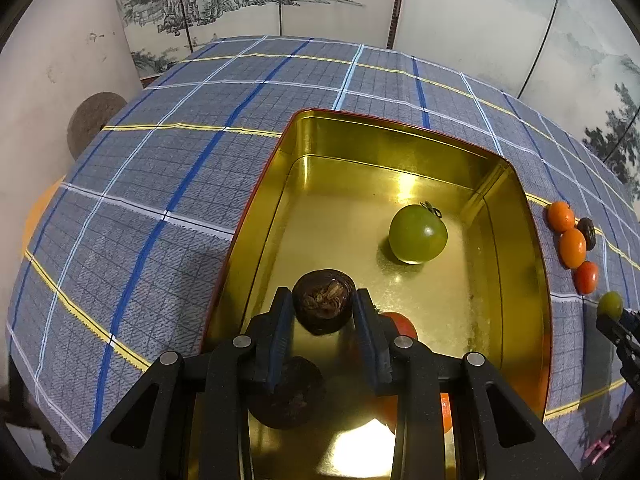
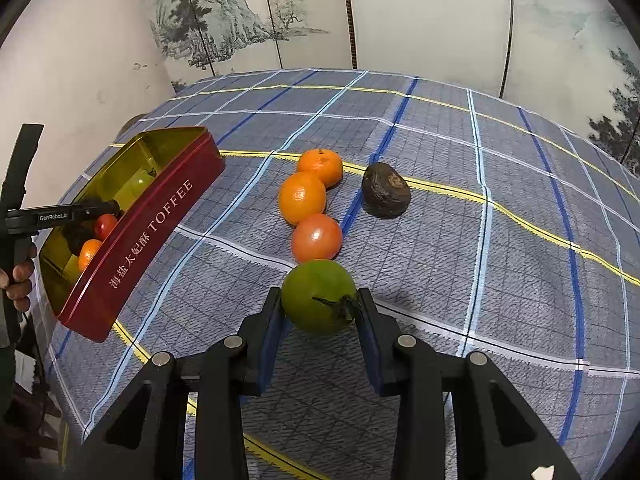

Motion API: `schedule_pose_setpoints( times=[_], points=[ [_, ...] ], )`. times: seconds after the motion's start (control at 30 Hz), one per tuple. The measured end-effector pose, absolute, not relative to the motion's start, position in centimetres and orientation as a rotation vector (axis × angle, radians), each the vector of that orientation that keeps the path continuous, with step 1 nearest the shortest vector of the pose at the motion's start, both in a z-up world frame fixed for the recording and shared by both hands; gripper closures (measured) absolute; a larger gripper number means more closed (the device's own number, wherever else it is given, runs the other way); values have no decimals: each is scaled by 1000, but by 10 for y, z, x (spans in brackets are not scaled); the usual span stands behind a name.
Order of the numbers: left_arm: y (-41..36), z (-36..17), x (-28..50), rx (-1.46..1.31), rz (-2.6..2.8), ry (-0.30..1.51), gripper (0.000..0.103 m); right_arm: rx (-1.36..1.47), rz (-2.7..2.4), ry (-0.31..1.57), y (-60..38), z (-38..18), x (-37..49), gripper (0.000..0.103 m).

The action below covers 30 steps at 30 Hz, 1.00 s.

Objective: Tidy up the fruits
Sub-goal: 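Lower the dried fruit into the tin and open the left gripper while the right grasps the green tomato, then carry the green tomato into the tin and open the right gripper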

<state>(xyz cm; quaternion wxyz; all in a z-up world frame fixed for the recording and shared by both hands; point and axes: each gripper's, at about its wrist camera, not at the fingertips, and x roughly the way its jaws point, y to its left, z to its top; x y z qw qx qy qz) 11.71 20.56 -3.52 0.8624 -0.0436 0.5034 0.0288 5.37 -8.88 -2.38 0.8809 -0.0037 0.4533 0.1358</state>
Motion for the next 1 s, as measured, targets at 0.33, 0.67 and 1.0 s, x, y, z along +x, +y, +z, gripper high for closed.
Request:
schedule_pose_setpoints(
  times=[0.33,0.67,1.0],
  points=[
    [204,-24,105,-68,62,1015,69,-29,297,932,-77,-17,53,70],
    [202,-3,79,-29,87,936,55,-65,361,899,-44,0,55,70],
    [208,18,47,-5,142,860,43,-106,443,865,-3,17,58,70]
  ],
)
